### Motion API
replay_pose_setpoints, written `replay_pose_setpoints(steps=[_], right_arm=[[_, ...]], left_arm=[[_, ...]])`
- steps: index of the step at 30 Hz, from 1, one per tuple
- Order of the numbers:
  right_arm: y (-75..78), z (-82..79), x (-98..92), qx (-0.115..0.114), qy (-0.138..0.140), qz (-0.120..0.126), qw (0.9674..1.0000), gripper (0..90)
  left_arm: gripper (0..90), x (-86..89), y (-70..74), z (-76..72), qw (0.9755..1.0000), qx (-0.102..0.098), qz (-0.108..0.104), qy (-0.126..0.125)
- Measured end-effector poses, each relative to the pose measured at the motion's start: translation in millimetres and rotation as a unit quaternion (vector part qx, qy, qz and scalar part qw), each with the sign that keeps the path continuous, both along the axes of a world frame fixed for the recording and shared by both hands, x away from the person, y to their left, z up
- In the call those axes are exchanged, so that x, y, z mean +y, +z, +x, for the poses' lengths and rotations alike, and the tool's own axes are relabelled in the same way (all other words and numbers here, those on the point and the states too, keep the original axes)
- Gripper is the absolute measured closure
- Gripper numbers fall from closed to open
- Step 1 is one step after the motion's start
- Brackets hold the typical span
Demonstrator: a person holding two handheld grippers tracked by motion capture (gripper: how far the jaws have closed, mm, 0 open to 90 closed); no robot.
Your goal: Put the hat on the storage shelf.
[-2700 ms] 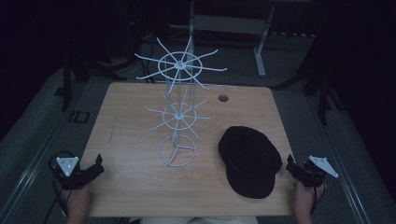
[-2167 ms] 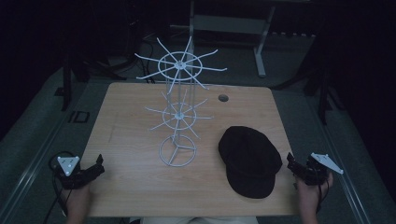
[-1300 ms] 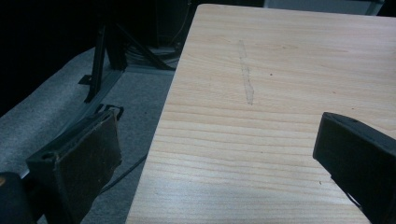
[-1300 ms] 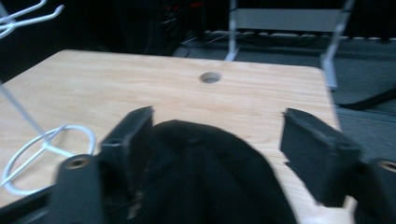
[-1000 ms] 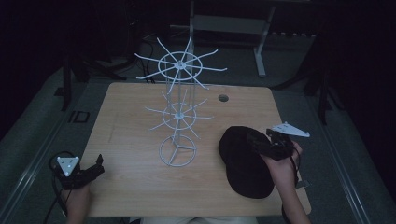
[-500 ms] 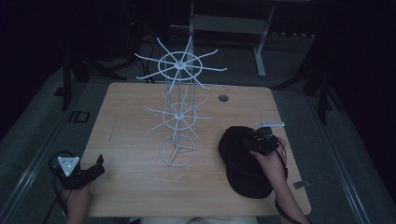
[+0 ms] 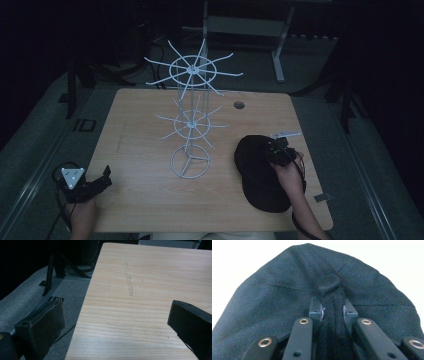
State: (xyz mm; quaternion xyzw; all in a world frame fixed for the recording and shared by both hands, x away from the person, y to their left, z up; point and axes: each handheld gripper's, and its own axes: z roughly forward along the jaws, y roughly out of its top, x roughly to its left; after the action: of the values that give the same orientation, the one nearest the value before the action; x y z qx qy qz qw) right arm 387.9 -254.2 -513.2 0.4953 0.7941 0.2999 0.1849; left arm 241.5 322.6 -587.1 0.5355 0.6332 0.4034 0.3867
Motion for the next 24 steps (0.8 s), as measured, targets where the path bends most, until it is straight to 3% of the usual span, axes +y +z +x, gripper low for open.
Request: replay_pose_setpoints(steps=[9, 20, 24], right_arm=[[13.8, -9.5, -4.4, -0.036, 0.003, 0.004, 0.9993, 80.0], [37.9, -26.1, -23.6, -0.061, 0.008, 0.049, 0.9969, 80.6], [48.9, -35.2, -30.4, -0.076, 0.008, 0.054, 0.9956, 80.6]], left_arm=[[1.5, -1.1, -0.1, -1.5, 1.0000, -0.007, 0.005, 0.003], [1.5, -0.1, 0.0, -0.1, 1.0000, -0.001, 0.000, 0.003], [1.5, -0.3, 0.0, -0.1, 1.0000, -0.001, 0.000, 0.003]])
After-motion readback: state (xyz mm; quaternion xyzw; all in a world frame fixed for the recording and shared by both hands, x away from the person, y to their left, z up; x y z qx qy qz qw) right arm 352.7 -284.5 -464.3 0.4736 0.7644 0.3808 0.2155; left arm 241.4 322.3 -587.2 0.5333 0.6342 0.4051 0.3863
